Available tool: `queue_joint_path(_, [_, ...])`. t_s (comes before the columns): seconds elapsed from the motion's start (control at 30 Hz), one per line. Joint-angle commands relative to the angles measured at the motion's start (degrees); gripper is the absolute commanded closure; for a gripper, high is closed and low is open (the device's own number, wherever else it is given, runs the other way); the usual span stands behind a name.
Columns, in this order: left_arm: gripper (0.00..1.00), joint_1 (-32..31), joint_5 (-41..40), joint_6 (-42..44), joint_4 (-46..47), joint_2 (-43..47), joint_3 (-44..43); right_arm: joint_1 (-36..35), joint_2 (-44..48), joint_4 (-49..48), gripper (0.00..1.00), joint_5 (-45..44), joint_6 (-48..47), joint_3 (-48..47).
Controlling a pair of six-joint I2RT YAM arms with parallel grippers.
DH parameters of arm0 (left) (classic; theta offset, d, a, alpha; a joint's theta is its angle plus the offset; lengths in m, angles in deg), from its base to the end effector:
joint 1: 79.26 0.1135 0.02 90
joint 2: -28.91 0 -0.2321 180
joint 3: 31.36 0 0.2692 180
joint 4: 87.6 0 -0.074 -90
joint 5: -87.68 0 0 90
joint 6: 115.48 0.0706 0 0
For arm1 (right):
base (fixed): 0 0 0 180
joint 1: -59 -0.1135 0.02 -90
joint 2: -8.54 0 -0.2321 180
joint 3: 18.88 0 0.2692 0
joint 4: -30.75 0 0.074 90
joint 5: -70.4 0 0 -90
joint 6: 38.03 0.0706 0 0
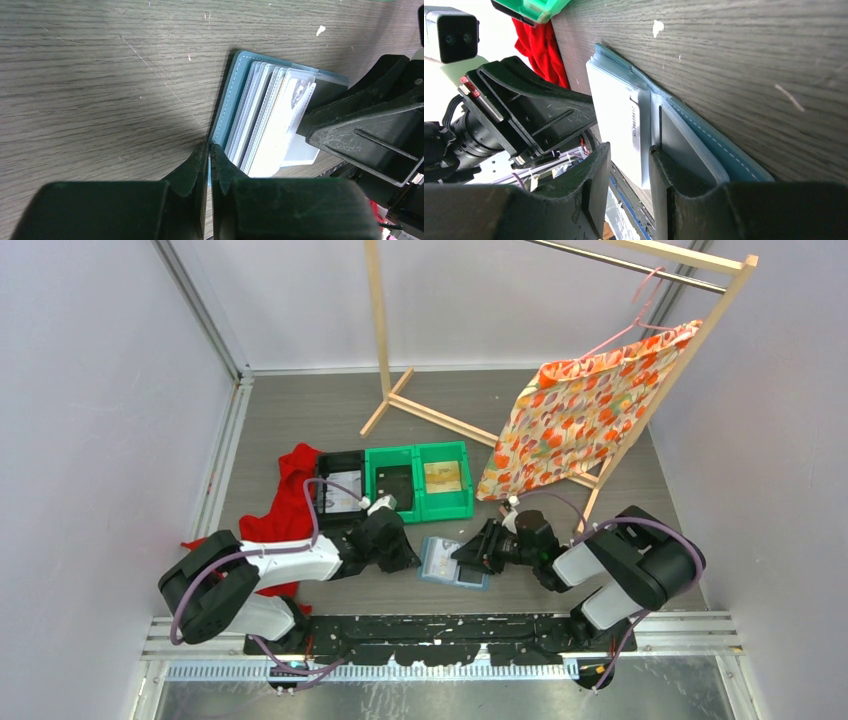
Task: Take the credit cards out of the card holder
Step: Remove the credit card from the card holder.
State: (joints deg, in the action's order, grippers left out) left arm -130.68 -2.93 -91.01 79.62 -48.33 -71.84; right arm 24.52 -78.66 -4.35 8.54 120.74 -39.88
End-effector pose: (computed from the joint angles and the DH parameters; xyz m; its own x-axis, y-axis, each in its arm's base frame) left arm 0.1741 -0.2170 0.0687 -0.9041 -0.3261 -0.2762 -0.1099 0.8019 -0.5873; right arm 0.1740 0.1599 0.0286 -0.9298 0.3586 -0.0830 0.0956 0.4530 0.8864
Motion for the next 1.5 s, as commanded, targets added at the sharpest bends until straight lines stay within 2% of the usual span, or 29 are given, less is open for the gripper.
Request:
queue_joint_path(0.0, [0.93, -0.2, 0.2, 1.1, -1.7, -1.2, -1.1, -0.9, -2.9, -5.0, 0.61, -2.8, 1.3, -0.5])
queue_joint_path(0.1, [0.94, -0.1, 0.2, 1.1, -2.0, -1.4, -1.2, -1.0, -3.4, -5.9, 0.67, -3.4, 1.7, -0.4])
queue_joint_path(0.27, [0.94, -0.2, -0.4, 1.0, -2.9, -1.2, -1.1, -1.0, -2.9, -6.1, 0.84, -4.8, 2.1, 0.4])
queue_joint_path(0.53, [0.95, -0.2, -1.2, 0.5, -4.5, -1.0, -1.0, -1.0, -3.7, -8.9, 0.99, -4.8, 2.7, 1.5])
queue_joint_path(0.83, [0.96, -0.1, -2.2, -0.4, -6.3, -0.4, -0.5, -1.0, -0.7, -7.5, 0.99, -5.8, 1.4, 3.8])
queue_joint_path(1.0, [0.96, -0.1, -2.6, -0.9, -6.5, 0.0, -0.1, -0.9, 4.6, -0.8, 0.99, -6.5, -0.9, 3.8])
queue_joint_path(1.27, [0.96, -0.1, -2.7, -0.9, -6.5, -0.2, -0.1, -0.5, 16.1, 15.5, 0.99, -7.1, -6.3, 2.4])
queue_joint_path(1.47, [0.96, -0.1, -2.7, -0.8, -6.6, -0.1, -0.3, 0.6, 17.8, 17.8, 0.99, -5.7, -7.4, 3.9])
